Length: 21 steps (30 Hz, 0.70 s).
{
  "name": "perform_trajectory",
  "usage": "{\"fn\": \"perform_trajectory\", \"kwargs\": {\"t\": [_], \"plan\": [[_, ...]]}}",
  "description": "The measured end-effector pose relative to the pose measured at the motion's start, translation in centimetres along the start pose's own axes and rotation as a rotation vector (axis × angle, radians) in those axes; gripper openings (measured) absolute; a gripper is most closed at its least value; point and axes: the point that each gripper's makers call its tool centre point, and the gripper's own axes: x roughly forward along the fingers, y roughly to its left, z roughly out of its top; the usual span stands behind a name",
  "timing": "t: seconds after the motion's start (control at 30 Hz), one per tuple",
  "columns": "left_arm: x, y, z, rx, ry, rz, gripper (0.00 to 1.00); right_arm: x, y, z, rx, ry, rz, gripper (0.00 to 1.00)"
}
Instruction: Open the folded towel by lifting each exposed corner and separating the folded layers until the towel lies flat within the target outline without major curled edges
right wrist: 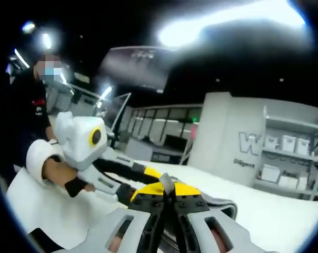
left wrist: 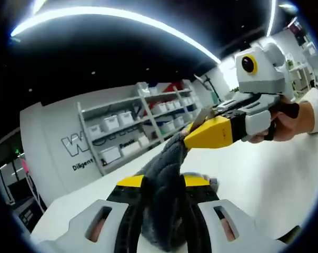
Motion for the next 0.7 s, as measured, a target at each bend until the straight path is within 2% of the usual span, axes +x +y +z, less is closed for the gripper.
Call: {"fn": "perform_trajectory", "kwargs": {"t": [0.07,0.4,0.6,0.7], "plan": [[-0.1,0.0,0.2,0.027,-0.01,0.009,0.25,0.0,0.2,0.1,0.004,-0.006,0.006,0.0],[-0.4,0.2,0.8,0.063,-0.04,0.026,0.25,0.1,1.7,0.3,0.004,-0.009,0.054,0.0],[-0.4,0.1,1.1,0.125,-0.047,0.034,0.24,0.0,2.4,0.1,-0.037,0.008,0.073,0.0],[-0.4,0.1,1.1,0.104,-0.049,0.025,0.22,0.0,2.1,0.0,-0.068,0.016,0.071,0.0]]}}
